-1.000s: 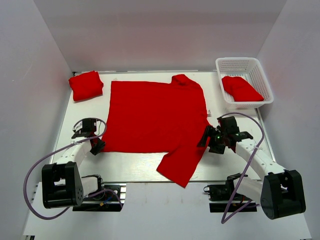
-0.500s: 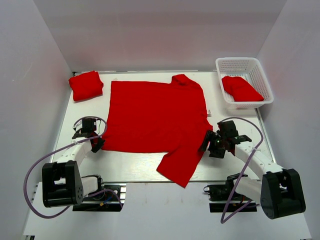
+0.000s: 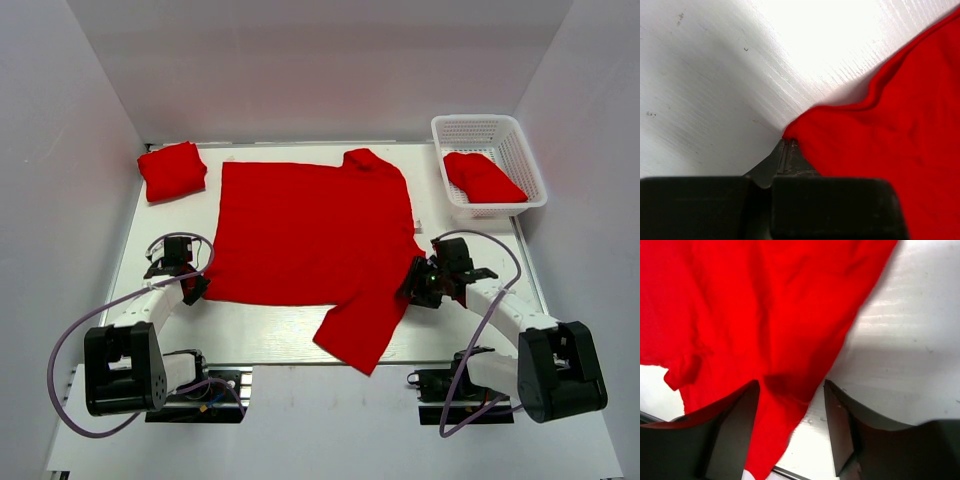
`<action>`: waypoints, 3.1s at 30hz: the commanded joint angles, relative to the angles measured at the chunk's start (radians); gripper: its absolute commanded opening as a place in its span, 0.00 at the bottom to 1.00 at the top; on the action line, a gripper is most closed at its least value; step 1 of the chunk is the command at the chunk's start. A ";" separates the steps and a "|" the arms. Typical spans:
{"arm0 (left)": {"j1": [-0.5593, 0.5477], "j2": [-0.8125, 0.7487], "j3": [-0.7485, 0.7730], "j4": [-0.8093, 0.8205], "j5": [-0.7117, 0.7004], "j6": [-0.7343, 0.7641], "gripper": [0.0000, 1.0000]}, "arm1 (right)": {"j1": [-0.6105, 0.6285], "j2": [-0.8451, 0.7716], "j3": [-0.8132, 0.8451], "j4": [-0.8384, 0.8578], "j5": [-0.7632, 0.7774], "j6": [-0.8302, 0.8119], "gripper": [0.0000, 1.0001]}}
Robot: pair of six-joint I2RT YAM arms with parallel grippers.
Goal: Fold and stack the t-shirts
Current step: Grap the side of the flattened tshirt closest away from the robot with both arms, then fold the flattened tshirt in 1/3 of the way
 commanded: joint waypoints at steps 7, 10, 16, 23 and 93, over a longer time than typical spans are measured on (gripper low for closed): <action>0.004 -0.007 -0.045 -0.041 0.015 0.019 0.00 | 0.008 0.026 -0.058 0.007 0.024 0.005 0.23; 0.004 -0.033 -0.045 -0.064 0.015 0.028 0.00 | 0.009 0.006 -0.073 -0.016 0.036 0.008 0.02; -0.006 -0.103 -0.045 -0.116 0.015 0.037 0.00 | 0.009 -0.100 -0.069 -0.071 0.077 0.010 0.00; -0.015 -0.157 0.022 -0.183 0.075 0.069 0.00 | 0.011 -0.226 -0.007 -0.149 0.122 0.014 0.00; 0.006 0.981 1.113 -0.016 0.139 0.275 0.04 | -0.167 0.835 1.046 -0.025 0.022 -0.185 0.04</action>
